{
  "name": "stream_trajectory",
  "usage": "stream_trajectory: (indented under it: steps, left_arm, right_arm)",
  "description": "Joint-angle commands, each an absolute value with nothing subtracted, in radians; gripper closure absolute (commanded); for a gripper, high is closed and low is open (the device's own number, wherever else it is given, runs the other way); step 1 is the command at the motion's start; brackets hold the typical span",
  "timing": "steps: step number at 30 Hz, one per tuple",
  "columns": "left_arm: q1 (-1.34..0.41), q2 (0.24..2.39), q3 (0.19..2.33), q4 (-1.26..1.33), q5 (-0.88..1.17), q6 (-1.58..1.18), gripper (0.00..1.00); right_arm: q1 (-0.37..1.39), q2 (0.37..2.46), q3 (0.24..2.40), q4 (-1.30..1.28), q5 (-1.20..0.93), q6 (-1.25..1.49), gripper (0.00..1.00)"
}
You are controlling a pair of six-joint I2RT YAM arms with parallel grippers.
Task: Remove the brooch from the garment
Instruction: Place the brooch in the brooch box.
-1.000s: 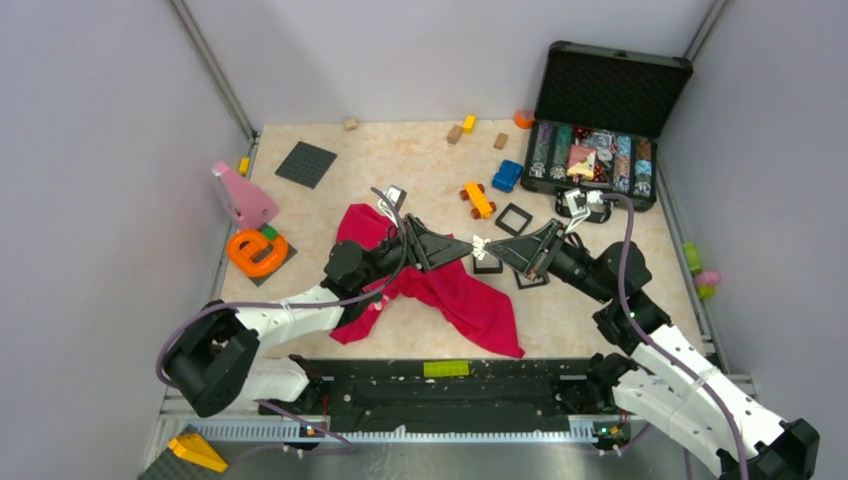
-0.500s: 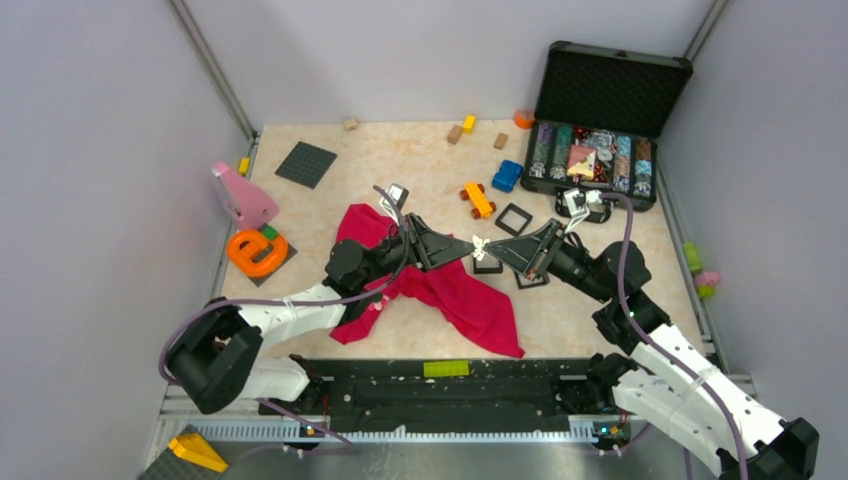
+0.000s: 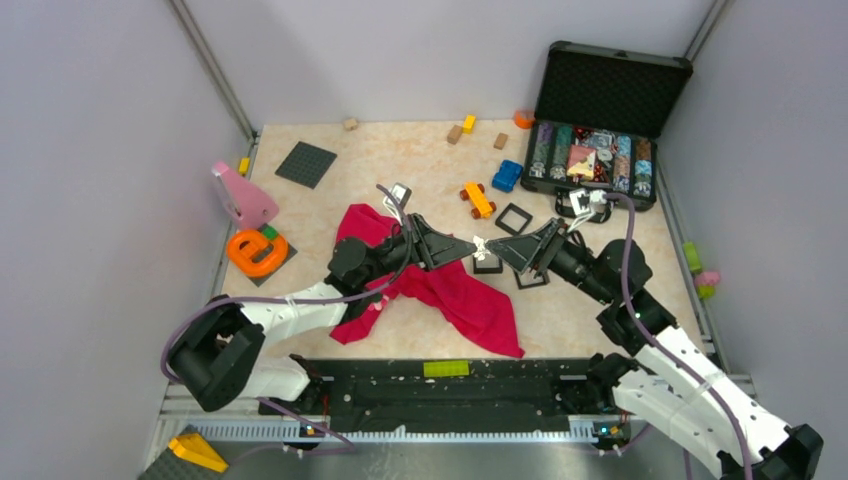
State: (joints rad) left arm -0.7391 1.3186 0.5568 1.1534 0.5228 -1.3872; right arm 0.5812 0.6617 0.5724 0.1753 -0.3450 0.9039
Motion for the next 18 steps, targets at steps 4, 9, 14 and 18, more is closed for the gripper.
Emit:
stream_trajectory:
  steps: [4, 9, 14, 18]
  left_arm:
    - [-0.737, 1.370, 0.627, 0.982, 0.502, -1.245, 1.00]
    - [-0.740, 1.482, 0.675, 0.946, 0.535, -1.160, 1.00]
    - [-0.744, 1.616, 0.731, 0.951, 0.547, -1.163, 1.00]
    - [-0.763, 1.744, 0.796, 1.006, 0.553, -1.197, 1.00]
  right_arm:
    - [0.580, 0.539, 0.711, -0.210, -0.010, 0.725, 0.37]
    - [0.580, 0.531, 0.764, -0.408, 0.170, 0.636, 0.38]
    - [0.580, 0.511, 0.764, -0.472, 0.266, 0.610, 0.38]
    - [0.580, 0.499, 0.750, -0.464, 0.274, 0.614, 0.39]
